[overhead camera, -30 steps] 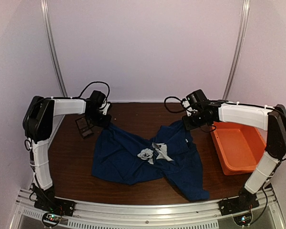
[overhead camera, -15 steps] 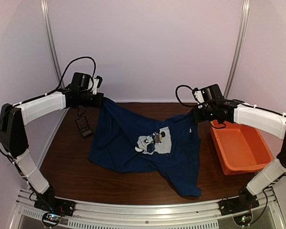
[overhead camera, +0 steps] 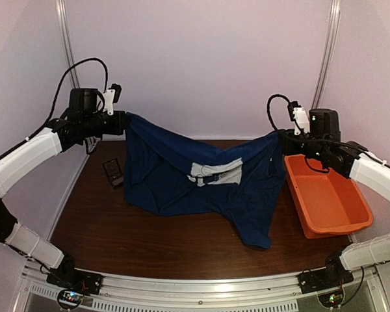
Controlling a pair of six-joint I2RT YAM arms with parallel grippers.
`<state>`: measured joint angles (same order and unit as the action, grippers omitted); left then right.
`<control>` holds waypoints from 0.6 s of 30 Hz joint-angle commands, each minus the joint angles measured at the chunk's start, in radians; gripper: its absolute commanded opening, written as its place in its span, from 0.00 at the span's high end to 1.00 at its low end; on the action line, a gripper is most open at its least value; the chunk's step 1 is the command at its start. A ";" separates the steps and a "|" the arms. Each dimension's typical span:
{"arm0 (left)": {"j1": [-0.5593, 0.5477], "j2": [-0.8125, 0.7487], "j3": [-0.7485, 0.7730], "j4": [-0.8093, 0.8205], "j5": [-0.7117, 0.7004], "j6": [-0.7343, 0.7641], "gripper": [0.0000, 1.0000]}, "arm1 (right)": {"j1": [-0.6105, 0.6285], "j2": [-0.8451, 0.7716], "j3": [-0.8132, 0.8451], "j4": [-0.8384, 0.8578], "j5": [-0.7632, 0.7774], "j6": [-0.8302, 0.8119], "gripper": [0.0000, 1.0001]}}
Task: Pin the brooch onto the clothing
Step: Flatten out the clothing with brooches at the center of the board.
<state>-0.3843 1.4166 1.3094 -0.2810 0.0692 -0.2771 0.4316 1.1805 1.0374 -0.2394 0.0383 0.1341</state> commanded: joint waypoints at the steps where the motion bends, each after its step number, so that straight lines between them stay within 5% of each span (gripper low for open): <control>1: -0.026 -0.108 -0.046 0.058 0.022 -0.006 1.00 | -0.004 -0.124 -0.032 0.054 -0.134 -0.001 1.00; 13: -0.200 -0.495 -0.215 0.065 -0.010 0.018 1.00 | -0.004 -0.473 -0.082 0.052 -0.356 -0.010 1.00; 18: -0.223 -0.573 -0.259 0.070 -0.133 -0.005 1.00 | -0.005 -0.479 -0.068 0.021 -0.161 0.008 1.00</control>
<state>-0.6037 0.8665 1.0832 -0.2581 0.0597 -0.2714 0.4316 0.6758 0.9539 -0.2043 -0.2604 0.1303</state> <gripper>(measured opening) 0.014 0.010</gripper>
